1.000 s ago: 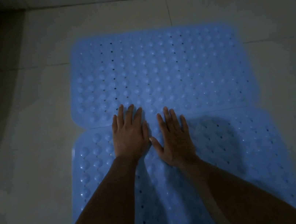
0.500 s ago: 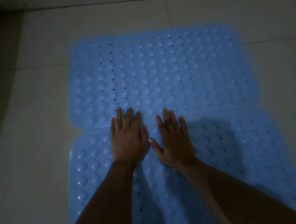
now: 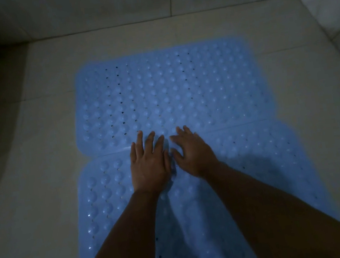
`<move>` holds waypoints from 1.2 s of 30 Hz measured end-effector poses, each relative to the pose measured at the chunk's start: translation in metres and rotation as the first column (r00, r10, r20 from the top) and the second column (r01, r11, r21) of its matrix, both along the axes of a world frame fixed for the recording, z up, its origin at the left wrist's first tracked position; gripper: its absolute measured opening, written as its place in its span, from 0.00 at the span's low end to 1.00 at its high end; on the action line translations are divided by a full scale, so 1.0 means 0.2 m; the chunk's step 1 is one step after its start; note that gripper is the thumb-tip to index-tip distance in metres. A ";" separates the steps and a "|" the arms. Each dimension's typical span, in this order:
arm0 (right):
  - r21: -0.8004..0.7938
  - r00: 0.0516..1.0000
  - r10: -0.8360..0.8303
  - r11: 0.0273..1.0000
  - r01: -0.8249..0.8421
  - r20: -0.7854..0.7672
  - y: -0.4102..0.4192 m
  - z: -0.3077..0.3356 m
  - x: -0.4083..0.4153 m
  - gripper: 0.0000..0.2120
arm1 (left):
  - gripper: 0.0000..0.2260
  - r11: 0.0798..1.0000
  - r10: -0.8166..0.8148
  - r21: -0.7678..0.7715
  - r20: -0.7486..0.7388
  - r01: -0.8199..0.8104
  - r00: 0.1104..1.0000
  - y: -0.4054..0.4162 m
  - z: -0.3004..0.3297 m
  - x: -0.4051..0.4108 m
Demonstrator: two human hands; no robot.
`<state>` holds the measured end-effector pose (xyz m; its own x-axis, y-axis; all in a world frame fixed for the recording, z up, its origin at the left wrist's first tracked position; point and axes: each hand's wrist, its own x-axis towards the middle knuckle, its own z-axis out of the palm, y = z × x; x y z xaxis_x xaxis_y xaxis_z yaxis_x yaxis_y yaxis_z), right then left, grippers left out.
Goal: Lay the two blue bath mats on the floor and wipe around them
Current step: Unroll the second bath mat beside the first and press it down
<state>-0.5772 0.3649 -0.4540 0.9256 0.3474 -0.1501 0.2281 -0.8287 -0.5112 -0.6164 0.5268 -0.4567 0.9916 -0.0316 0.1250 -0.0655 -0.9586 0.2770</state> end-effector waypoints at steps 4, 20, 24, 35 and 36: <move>0.079 0.938 -0.158 0.987 0.141 0.309 -0.27 0.11 0.12 0.21 | 0.22 0.996 -0.059 -0.072 0.035 0.061 0.998 -0.27 -0.01 0.06; 0.125 0.836 -0.360 0.932 0.340 0.414 -0.93 0.00 0.12 0.16 | 0.38 0.966 -0.203 0.118 -0.207 0.231 0.957 -0.80 -0.19 0.09; 0.093 0.862 -0.331 0.943 0.321 0.384 -0.94 0.00 0.13 0.17 | 0.36 0.966 -0.195 0.122 -0.225 0.226 0.955 -0.79 -0.18 0.09; -0.002 0.862 -0.351 0.926 0.378 0.365 -1.13 -0.04 0.09 0.18 | 0.36 0.962 -0.192 0.139 -0.262 0.234 0.946 -0.81 -0.16 0.11; -0.010 0.865 -0.349 0.926 0.378 0.361 -1.12 -0.05 0.07 0.19 | 0.36 0.962 -0.194 0.137 -0.260 0.235 0.946 -0.81 -0.16 0.11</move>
